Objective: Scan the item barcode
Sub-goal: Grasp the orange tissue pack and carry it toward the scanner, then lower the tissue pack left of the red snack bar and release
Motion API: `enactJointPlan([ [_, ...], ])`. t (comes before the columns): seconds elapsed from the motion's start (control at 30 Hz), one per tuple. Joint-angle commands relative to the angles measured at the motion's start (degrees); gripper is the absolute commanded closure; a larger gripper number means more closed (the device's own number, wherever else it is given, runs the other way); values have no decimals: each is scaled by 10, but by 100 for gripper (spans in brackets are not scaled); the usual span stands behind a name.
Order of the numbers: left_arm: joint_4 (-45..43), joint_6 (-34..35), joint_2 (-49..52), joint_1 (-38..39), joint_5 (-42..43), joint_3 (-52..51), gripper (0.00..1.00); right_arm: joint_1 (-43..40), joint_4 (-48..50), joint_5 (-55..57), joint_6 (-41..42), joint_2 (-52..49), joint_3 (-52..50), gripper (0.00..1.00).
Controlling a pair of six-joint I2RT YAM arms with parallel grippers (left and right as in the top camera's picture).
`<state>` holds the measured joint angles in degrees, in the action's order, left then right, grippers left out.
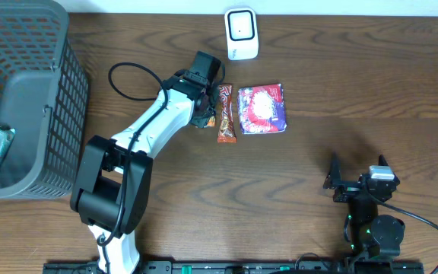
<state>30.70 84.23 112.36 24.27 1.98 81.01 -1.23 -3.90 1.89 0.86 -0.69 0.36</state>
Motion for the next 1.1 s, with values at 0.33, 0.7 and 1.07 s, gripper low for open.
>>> enactJointPlan([
  [0.33,-117,-80,-3,-2,59,4,88,5,-2,-1,6,3,0,1],
  [0.7,-34,-29,-3,-2,-59,4,93,5,-2,-1,6,3,0,1],
  [1.07,-9,-10,-3,0,-54,4,92,5,-2,-1,6,3,0,1],
])
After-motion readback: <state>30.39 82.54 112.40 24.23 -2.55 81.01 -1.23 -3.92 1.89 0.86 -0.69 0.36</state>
